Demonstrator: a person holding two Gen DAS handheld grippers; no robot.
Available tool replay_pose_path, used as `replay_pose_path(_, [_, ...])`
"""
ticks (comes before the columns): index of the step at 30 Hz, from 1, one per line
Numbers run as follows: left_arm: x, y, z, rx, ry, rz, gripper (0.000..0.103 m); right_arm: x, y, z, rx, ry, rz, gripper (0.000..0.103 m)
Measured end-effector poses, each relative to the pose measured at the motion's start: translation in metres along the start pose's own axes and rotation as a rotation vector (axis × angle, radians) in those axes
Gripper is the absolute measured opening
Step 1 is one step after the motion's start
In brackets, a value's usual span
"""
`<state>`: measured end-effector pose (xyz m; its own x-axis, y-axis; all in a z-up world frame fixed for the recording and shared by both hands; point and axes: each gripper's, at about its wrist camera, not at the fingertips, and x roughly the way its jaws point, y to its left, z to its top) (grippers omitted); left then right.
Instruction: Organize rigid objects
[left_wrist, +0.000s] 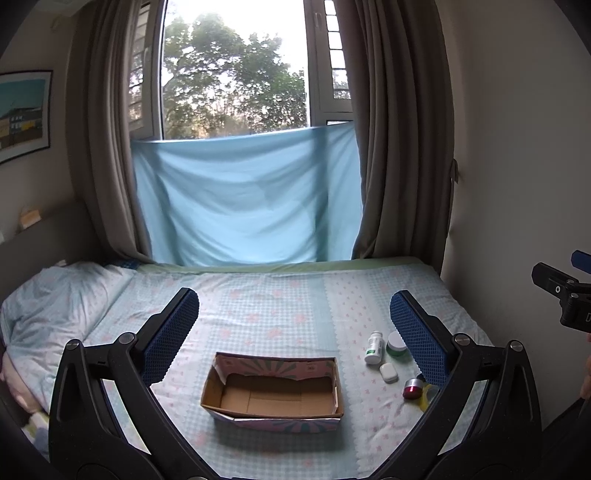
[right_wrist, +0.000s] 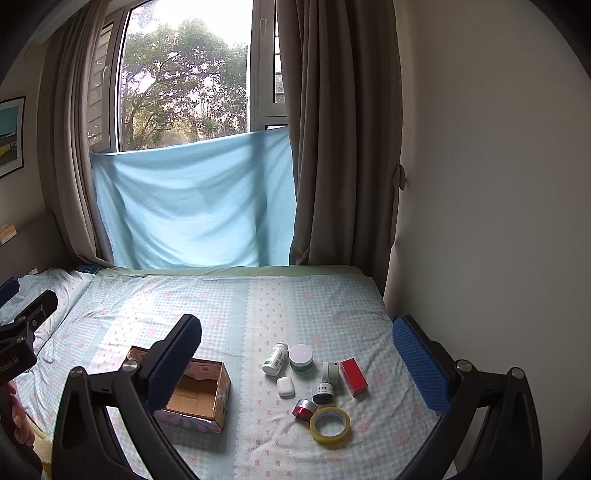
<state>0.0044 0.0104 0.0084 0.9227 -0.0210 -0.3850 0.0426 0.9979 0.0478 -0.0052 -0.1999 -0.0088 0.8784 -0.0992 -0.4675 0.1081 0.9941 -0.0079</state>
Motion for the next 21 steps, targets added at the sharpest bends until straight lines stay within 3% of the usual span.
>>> replay_pose_path(21, [0.0025,0.0042,-0.0032,-0.001,-0.001,0.006,0.103,0.0033,0.0032,-0.0011,0.002,-0.003,0.004,0.103])
